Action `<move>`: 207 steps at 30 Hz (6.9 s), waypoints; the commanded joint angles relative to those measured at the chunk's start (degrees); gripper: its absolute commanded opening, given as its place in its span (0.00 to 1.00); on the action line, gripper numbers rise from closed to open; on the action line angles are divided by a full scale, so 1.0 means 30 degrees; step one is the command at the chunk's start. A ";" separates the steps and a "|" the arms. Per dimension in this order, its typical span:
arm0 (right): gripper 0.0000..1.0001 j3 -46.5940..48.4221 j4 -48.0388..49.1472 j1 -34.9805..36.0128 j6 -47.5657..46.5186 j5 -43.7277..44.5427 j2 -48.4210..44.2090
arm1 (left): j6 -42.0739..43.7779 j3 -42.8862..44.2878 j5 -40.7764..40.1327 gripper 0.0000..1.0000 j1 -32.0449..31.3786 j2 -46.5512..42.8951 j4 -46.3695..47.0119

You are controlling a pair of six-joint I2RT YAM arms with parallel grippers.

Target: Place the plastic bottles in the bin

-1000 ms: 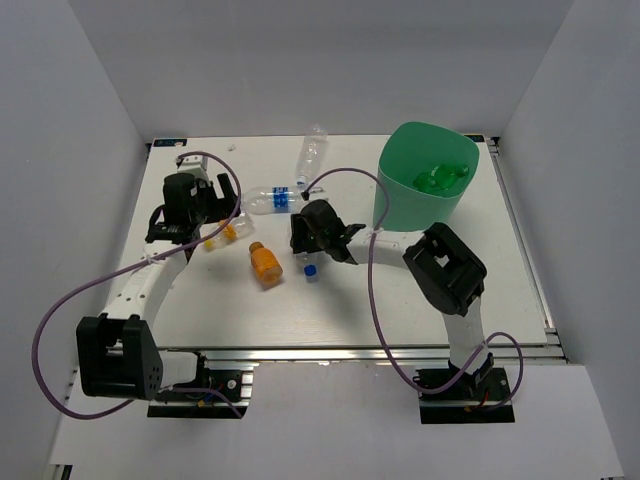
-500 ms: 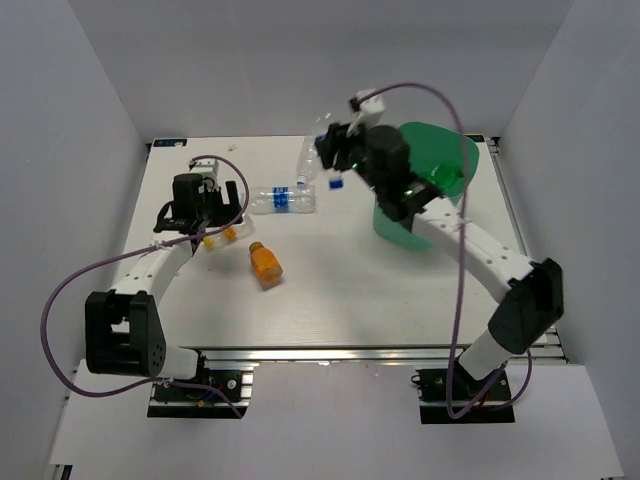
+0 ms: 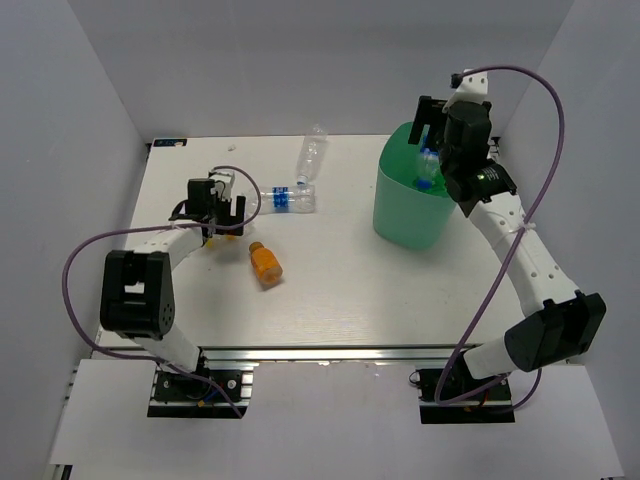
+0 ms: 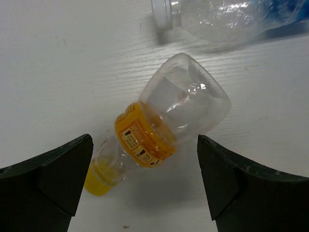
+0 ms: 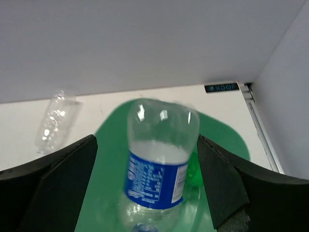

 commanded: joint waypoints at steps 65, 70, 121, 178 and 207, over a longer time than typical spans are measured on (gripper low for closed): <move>0.20 -0.3663 0.7514 0.1785 0.3752 -1.9678 0.0082 | -0.6824 -0.0690 0.2902 0.98 -0.7848 -1.0756 0.3483; 0.19 -0.0676 0.3976 -0.0594 0.0623 -1.4762 0.0346 | -1.0016 0.1421 -0.4217 0.98 -0.7848 -0.8829 -0.1051; 0.89 -0.8463 0.3547 0.2623 -0.3461 -1.8622 -0.5311 | -1.1372 0.0341 0.1532 0.11 -0.8374 -0.4122 -0.2417; 0.14 -0.5865 0.7167 0.2836 0.3348 -1.2799 -0.3109 | -1.0313 -0.3207 0.3251 0.98 -0.9488 -1.0613 0.6647; 0.89 -0.5181 0.4728 0.0604 -0.3545 -0.5730 -0.5307 | -2.2639 0.5818 -0.4637 0.98 -0.3922 0.2572 -0.0446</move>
